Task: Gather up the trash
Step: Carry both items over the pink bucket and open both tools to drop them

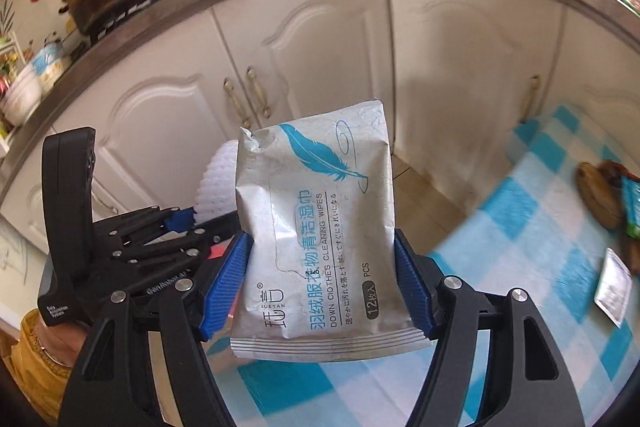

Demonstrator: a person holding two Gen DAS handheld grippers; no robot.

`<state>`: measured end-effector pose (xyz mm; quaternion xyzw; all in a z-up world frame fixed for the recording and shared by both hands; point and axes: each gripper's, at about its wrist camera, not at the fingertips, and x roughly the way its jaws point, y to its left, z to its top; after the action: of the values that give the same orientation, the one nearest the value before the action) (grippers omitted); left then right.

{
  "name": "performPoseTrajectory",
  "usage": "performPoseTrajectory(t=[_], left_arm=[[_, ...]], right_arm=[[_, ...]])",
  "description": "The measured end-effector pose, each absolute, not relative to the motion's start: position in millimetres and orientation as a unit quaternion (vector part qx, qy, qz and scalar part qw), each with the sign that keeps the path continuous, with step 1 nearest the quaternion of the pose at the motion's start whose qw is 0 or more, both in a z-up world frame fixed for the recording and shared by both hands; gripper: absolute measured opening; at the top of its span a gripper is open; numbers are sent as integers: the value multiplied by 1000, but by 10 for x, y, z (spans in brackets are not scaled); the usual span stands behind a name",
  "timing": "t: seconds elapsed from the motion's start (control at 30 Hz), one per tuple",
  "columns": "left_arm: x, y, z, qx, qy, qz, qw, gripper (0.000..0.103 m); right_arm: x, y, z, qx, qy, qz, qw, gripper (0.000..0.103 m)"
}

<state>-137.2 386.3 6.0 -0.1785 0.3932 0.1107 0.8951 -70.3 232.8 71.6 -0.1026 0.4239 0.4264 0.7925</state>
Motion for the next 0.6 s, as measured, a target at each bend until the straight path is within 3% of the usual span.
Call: performPoseTrajectory(t=[0.23, 0.33, 0.4, 0.47, 0.5, 0.6], left_arm=[[-1407, 4156, -311, -210, 417, 125, 875, 37], [-1404, 4201, -432, -215, 429, 127, 868, 43], [-1390, 4243, -497, -214, 435, 137, 864, 58], [-1378, 4283, -542, -215, 441, 148, 859, 64], [-1368, 4307, -554, -217, 443, 150, 857, 72], [-1379, 4368, -536, -218, 439, 161, 857, 75]], right_arm=[[-652, 2757, 377, -131, 455, 435, 766, 72], [-602, 2866, 274, -130, 468, 436, 758, 76], [-581, 2926, 228, -131, 473, 435, 755, 83], [-554, 2978, 191, -130, 480, 430, 754, 87], [-536, 2966, 194, -120, 480, 433, 753, 87], [-508, 2860, 245, -100, 478, 425, 762, 88]])
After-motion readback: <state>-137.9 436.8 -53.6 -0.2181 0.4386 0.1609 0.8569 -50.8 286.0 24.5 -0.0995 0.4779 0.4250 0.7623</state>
